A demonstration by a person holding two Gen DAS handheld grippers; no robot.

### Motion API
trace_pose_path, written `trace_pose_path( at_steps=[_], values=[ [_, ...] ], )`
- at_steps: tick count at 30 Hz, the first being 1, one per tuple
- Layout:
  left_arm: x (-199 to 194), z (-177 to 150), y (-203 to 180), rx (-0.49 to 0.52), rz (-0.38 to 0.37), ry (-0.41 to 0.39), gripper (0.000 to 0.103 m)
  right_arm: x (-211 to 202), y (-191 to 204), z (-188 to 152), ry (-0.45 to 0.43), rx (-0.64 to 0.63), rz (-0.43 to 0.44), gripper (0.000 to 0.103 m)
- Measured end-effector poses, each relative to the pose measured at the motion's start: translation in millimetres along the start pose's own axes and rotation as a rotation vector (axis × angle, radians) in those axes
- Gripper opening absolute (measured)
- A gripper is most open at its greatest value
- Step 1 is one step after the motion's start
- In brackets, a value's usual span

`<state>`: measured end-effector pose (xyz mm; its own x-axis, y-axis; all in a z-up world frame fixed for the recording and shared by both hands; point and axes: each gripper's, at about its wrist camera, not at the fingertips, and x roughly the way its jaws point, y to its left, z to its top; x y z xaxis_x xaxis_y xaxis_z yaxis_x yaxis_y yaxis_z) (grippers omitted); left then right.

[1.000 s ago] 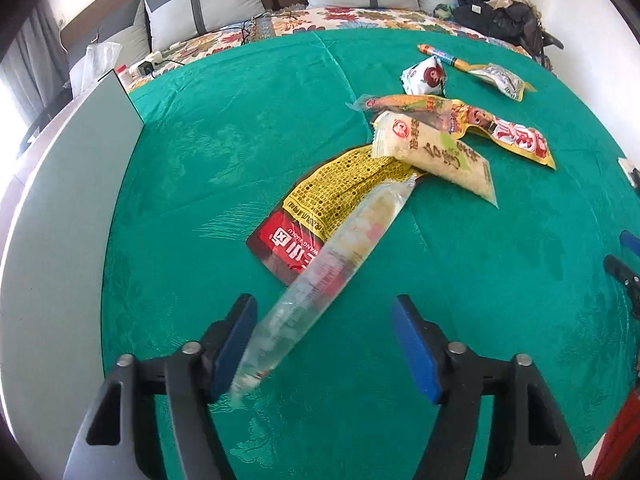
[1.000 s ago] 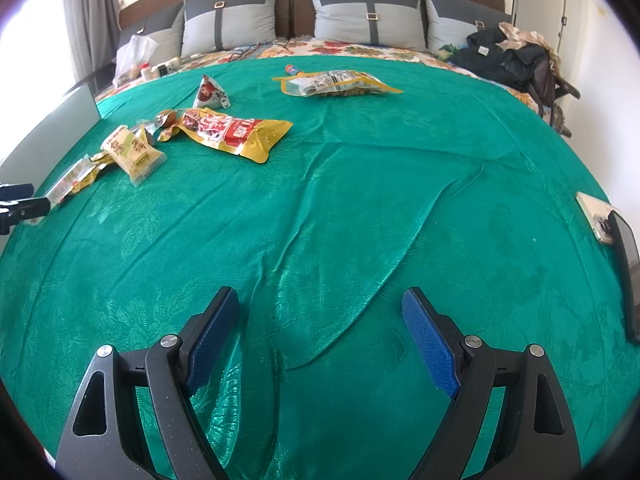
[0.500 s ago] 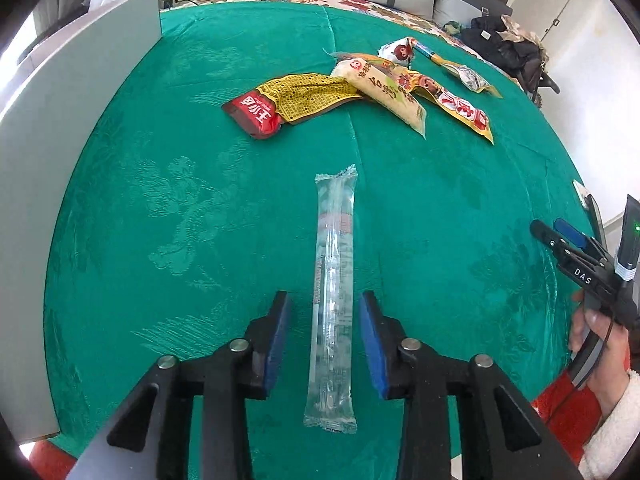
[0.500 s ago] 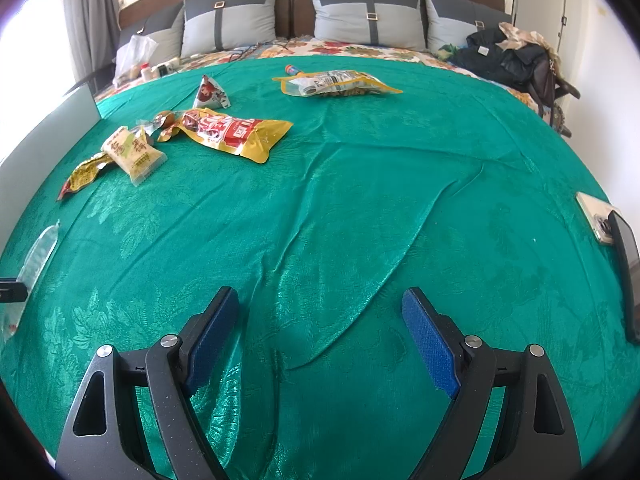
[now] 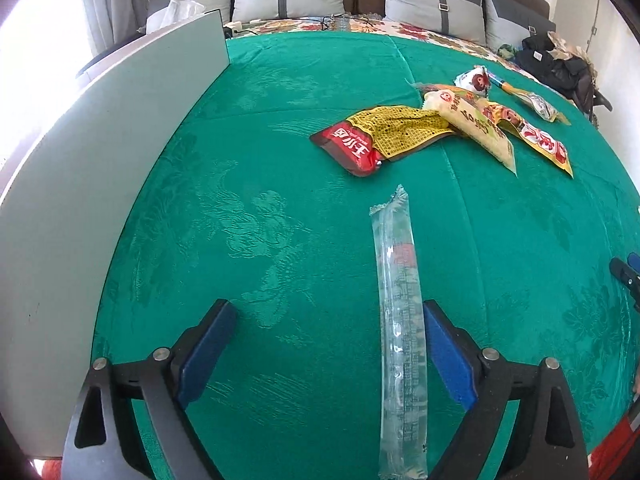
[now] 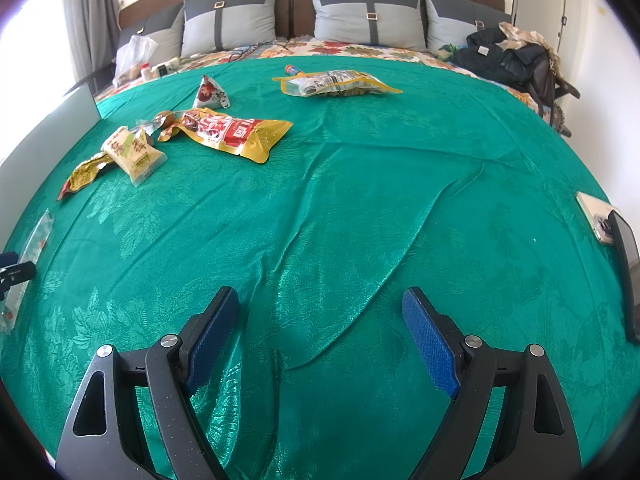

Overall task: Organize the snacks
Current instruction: 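Lift the clear tube with the left tool while the right tool grasps the yellow rice cracker bar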

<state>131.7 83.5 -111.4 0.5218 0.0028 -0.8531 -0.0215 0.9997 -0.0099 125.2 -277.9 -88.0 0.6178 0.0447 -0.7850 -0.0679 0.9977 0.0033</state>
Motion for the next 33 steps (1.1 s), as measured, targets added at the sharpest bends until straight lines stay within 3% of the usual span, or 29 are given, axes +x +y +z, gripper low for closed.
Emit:
trace_pose_path(
  at_steps=[2, 4, 17, 20, 25, 31, 32, 33],
  values=[
    [2.0, -2.9, 4.2, -0.005, 0.006, -0.030, 0.103, 0.3, -0.1, 0.3, 0.000, 0.000, 0.000, 0.087],
    [1.9, -4.6, 5.6, -0.006, 0.001, -0.062, 0.103, 0.1, 0.1, 0.1, 0.000, 0.000, 0.000, 0.087],
    [1.5, -4.7, 6.1, -0.008, -0.002, -0.073, 0.103, 1.8, 6.4, 2.4, 0.033, -0.046, 0.022, 0.090],
    [1.4, -5.0, 6.2, -0.008, -0.003, -0.073, 0.103, 2.4, 32.8, 14.9, 0.060, -0.148, 0.104, 0.090],
    [1.4, -5.1, 6.1, -0.008, -0.003, -0.073, 0.103, 19.0, 114.3, 59.4, 0.075, -0.418, 0.241, 0.089],
    [1.5, -5.2, 6.0, -0.008, -0.003, -0.074, 0.103, 69.4, 176.5, 114.3, 0.157, -0.557, 0.247, 0.086],
    [1.5, -5.2, 6.0, -0.008, -0.003, -0.074, 0.103, 77.0, 180.9, 119.6, 0.178, -0.555, 0.248, 0.083],
    [1.5, -5.2, 6.0, -0.008, -0.003, -0.074, 0.103, 83.2, 183.5, 123.6, 0.198, -0.551, 0.245, 0.071]
  ],
)
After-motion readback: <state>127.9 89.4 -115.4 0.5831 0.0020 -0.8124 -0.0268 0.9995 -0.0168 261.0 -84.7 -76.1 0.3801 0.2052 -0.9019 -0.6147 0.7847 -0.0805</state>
